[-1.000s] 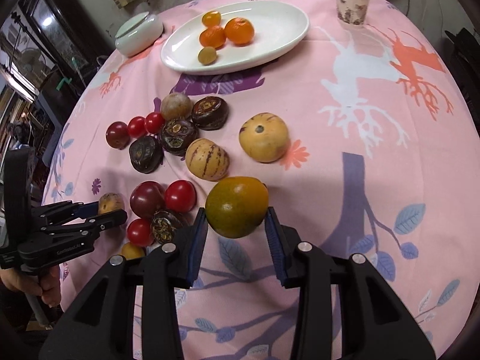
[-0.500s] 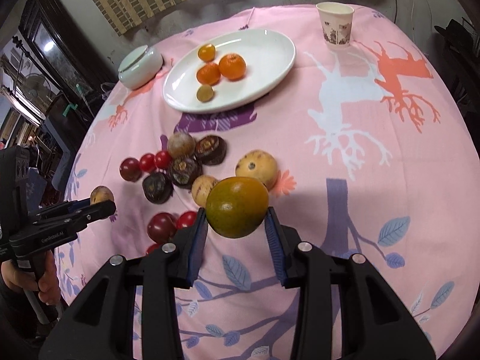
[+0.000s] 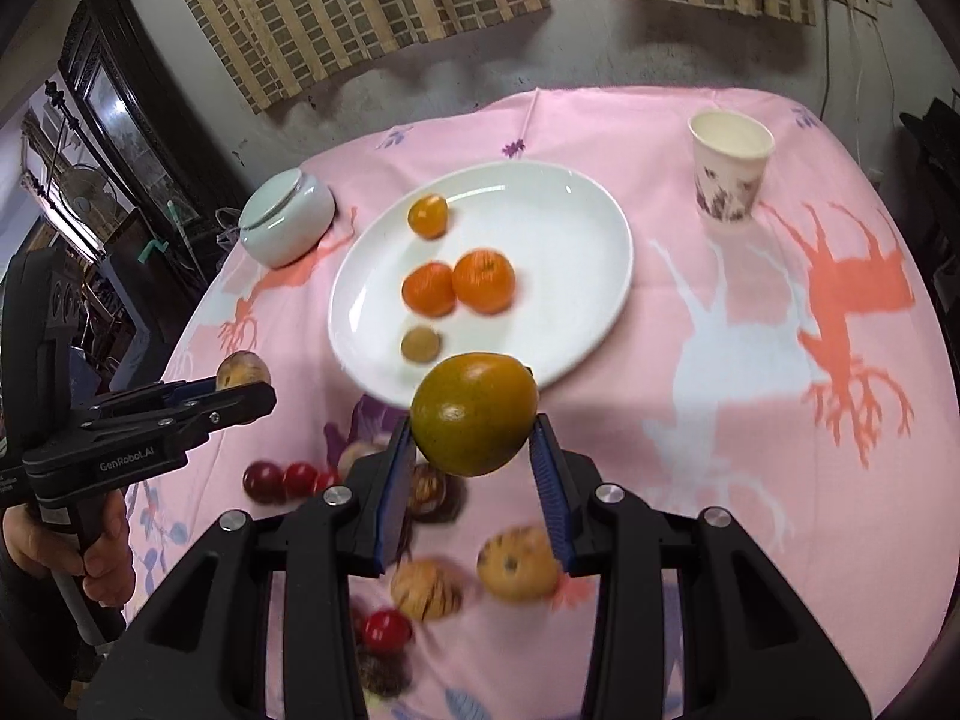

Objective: Organize fruits
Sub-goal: 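Carry both held fruits onto the white plate and open both tools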

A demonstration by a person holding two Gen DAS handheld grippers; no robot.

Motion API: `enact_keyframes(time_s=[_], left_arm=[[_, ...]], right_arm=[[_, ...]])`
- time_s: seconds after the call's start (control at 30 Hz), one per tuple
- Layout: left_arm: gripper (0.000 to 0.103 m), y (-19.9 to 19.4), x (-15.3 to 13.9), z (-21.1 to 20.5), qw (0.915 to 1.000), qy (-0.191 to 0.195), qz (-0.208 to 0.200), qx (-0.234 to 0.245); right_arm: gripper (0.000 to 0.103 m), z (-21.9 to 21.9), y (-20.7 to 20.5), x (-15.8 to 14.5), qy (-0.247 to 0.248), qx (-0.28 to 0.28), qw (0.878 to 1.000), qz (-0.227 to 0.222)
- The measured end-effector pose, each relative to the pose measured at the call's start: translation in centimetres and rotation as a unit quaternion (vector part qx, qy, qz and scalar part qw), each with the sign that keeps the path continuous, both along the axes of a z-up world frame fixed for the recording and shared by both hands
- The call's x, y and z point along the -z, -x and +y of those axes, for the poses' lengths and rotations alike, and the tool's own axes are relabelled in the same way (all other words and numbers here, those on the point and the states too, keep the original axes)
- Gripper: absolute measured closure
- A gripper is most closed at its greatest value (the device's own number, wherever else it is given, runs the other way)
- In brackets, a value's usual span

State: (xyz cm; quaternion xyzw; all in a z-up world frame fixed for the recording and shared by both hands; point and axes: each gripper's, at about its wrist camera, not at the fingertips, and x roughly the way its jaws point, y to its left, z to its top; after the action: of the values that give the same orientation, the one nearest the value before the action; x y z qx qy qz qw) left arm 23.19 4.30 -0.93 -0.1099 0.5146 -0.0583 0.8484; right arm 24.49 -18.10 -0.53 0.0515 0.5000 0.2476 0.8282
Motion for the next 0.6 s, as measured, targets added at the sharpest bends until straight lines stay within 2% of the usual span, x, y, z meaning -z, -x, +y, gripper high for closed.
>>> enact_keyframes(time_s=[0.17,0.33,0.37,0.4,0.5,0.6], left_arm=[[0.064,-3.7,1.6,0.4,0.9999,0.001,0.008,-0.008],[0.063,-6.4,4.1,0.4,0.9993,-0.017,0.030,-0.011],[0.057,-6.8,4.4,0.4,0.9991,-0.021,0.034,-0.014],[0.045,-7.0,4.6,0.5,0.9988,-0.025,0.037,-0.019],[0.032,-6.8,3.7,1.0,0.9985,-0.029,0.022,-0.041],[0.027,-5.9,2.6,1.4,0.9983,-0.030,0.013,-0.049]], right_arm=[[0.064,1.7,-3.9,1.6,0.013,-0.012,1.000,-0.001],[0.063,2.8,-6.6,4.0,0.030,-0.013,0.999,0.013],[0.061,3.0,-7.1,4.4,0.030,-0.009,0.999,0.016],[0.058,3.0,-7.4,4.7,0.029,-0.005,0.999,0.021],[0.050,2.4,-8.1,4.6,0.000,0.028,0.999,0.043],[0.050,2.0,-7.4,4.0,-0.010,0.028,0.999,0.042]])
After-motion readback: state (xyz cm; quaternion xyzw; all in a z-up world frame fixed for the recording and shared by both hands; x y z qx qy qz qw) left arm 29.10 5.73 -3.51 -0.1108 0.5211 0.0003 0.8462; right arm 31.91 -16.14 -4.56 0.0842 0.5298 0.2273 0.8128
